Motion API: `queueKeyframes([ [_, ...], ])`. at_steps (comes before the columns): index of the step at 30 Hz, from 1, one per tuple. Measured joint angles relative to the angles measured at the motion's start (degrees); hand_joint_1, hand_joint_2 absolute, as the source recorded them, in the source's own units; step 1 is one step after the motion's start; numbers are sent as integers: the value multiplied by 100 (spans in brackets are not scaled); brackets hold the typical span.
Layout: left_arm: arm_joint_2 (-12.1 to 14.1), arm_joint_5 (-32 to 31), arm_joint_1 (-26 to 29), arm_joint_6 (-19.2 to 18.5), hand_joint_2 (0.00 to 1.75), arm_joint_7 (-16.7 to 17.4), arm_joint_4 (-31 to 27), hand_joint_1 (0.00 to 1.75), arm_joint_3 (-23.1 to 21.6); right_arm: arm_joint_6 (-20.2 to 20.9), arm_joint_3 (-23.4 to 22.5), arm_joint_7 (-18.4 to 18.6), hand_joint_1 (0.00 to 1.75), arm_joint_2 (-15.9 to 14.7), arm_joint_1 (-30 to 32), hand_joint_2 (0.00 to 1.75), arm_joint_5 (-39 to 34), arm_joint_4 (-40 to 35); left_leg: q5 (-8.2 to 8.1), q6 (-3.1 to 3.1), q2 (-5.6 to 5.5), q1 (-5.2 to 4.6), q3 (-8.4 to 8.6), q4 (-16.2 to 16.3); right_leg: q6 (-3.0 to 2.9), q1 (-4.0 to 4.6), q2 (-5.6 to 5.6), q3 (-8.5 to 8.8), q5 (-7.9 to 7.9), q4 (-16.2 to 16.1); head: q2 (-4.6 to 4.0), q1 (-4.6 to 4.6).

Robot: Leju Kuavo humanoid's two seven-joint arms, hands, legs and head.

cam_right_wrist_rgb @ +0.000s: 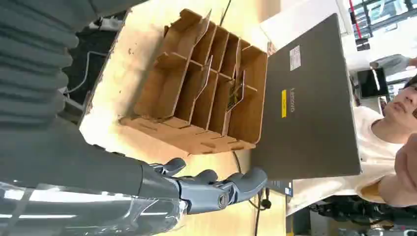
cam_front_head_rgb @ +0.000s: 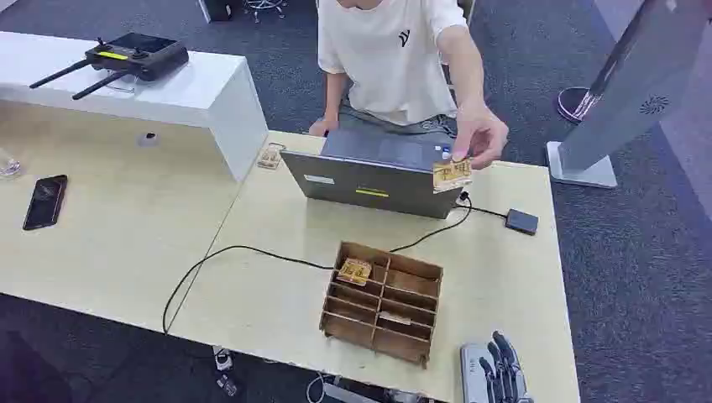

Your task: Pass the card to the sensor for recognition and then transmit it.

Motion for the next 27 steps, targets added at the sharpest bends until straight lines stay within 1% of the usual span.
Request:
queueKeyframes([
  [3,9,0,2,0,0,-116,0,0,0,-122,15,131,0,-15,-9,175,296,0,0,0,0,0,-1,0,0,0,0,0,0,0,0,0],
  [5,11,-7,2,0,0,-146,0,0,0,-160,17,252,0,-17,-20,175,626,-2,0,0,0,0,0,0,0,0,0,0,0,0,0,2],
  [8,18,-50,1,-11,0,-173,0,0,0,-166,17,531,0,-17,-62,175,1478,-42,0,0,0,0,0,0,0,0,0,0,0,0,0,0],
  [9,18,-59,1,-13,0,-175,0,0,-2,-166,15,584,0,-17,-78,175,1618,-48,0,0,0,0,0,0,0,0,0,0,0,0,0,0],
  [15,20,-61,1,-13,0,-175,0,0,-4,-166,15,609,0,-17,-83,175,1684,-50,0,0,0,0,0,0,0,0,0,0,0,0,0,0],
  [17,33,-116,1,-20,0,-175,0,0,-37,-168,-50,935,0,-17,-144,175,2583,-68,0,0,0,0,1,0,0,0,0,1,0,0,0,0],
  [18,44,-150,0,-24,0,-175,0,0,-57,-170,-116,1152,0,-4,-153,175,3168,-81,0,0,0,0,0,0,0,0,0,1,0,0,0,0],
  [19,55,-206,-2,-33,0,-175,0,0,-98,-175,-212,1458,0,33,-183,175,4004,-81,0,0,1,0,0,0,0,0,0,1,0,0,0,0],
  [22,59,-293,-23,-111,0,-173,0,0,-170,-184,-345,1857,0,118,-313,175,5228,-81,1,0,1,0,1,0,0,0,0,1,1,0,0,2],
  [27,63,-411,-104,-258,0,-133,0,0,-317,-190,-525,2632,0,251,-639,175,6982,-79,4,0,2,0,4,0,0,0,1,4,3,1,0,0],
])
